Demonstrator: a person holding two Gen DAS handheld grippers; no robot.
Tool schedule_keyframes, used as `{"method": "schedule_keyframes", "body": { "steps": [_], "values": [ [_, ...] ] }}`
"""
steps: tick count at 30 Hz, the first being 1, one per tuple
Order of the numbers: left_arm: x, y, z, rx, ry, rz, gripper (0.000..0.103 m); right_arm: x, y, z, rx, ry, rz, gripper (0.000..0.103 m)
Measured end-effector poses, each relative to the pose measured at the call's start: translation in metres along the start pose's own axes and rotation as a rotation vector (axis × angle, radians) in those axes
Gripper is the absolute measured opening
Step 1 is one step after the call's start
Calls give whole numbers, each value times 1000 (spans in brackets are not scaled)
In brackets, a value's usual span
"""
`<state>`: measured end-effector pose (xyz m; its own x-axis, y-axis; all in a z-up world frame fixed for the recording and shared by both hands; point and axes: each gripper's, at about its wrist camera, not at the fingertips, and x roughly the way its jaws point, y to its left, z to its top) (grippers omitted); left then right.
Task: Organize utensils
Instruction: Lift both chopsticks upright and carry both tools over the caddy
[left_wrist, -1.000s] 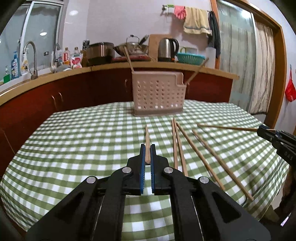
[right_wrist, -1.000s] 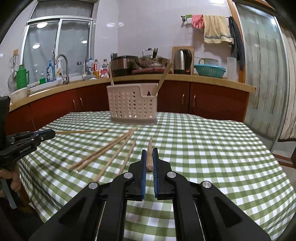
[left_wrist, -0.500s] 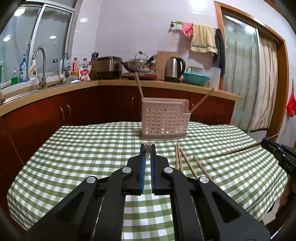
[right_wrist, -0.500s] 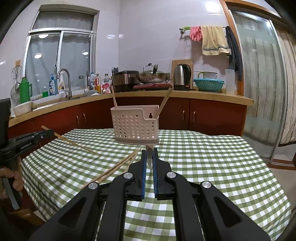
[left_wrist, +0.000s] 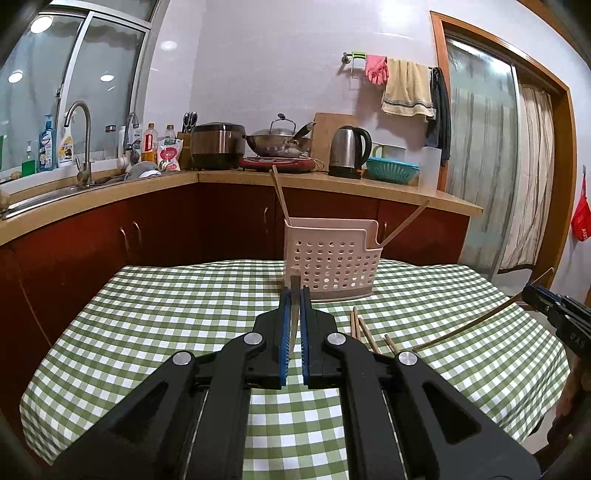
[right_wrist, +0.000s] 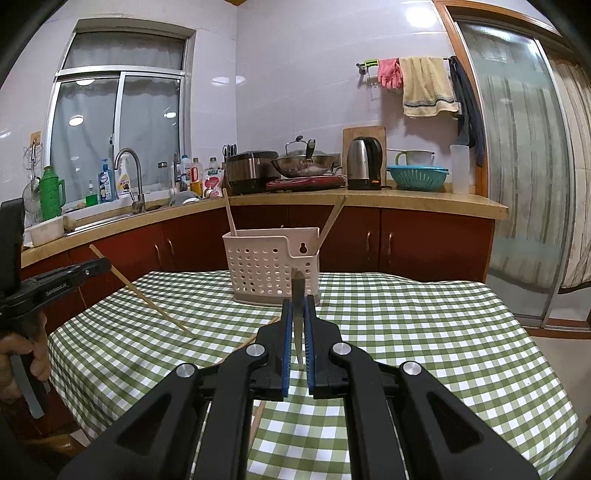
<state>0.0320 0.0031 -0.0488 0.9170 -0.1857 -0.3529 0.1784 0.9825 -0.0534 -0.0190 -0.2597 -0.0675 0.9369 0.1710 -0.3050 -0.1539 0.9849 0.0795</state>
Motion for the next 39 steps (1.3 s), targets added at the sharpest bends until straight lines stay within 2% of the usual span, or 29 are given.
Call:
{"method": "schedule_keyframes", "body": {
  "steps": [10,23,29,39],
  "values": [
    [12,6,12,-6,-3,-10,5,19,-1,19,8,-7,4,7],
    [26,12,50,-32,-42,-60,5,38,2,55,10,-52,40,7],
    [37,12,81,-33,-81,-93,5,46,2,82,-1,-106,56,7],
    [61,8,148,-37,-204,-120,5,79,-1,133,-11,-191,71,7]
  ]
}}
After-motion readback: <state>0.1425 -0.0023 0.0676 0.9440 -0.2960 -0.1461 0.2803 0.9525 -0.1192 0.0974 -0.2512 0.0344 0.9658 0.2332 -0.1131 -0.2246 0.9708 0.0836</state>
